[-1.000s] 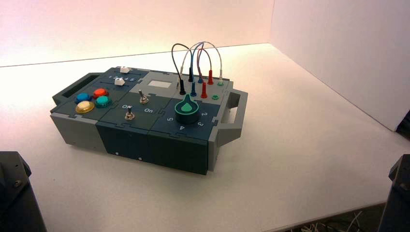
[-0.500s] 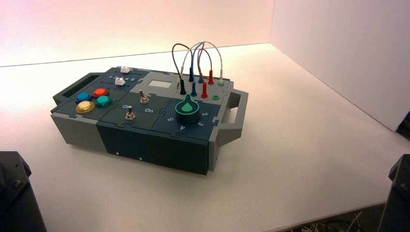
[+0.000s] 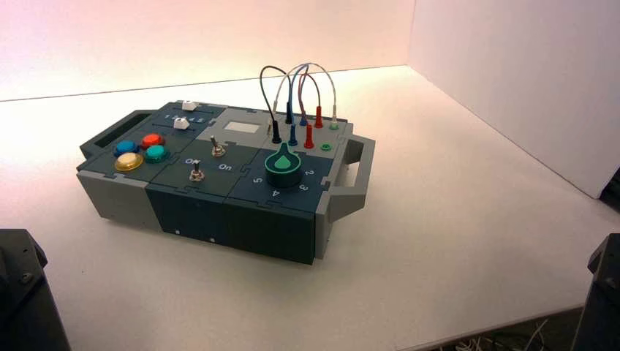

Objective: Return to the home position.

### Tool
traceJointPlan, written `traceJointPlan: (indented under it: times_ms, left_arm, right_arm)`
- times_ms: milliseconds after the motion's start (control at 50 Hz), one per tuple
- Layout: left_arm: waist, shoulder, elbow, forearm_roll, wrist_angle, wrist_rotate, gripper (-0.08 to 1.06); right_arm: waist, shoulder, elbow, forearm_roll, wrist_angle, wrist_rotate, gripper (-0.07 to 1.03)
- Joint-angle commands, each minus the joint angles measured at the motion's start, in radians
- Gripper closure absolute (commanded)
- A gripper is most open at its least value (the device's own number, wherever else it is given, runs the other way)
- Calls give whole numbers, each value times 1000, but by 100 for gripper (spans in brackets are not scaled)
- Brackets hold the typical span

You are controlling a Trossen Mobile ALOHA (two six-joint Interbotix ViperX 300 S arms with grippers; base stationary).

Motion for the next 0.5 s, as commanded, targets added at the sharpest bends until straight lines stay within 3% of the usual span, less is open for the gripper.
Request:
traceJointPlan:
  times_ms: [20,500]
  left_arm:
    - [-26,26,-11,6,-9,2,101]
    - [-31,-6,-8,5,-20,-3,101]
  right_arm:
    - [0,26,-35,0,12,3,98]
    - [0,38,-32,2,21,3,98]
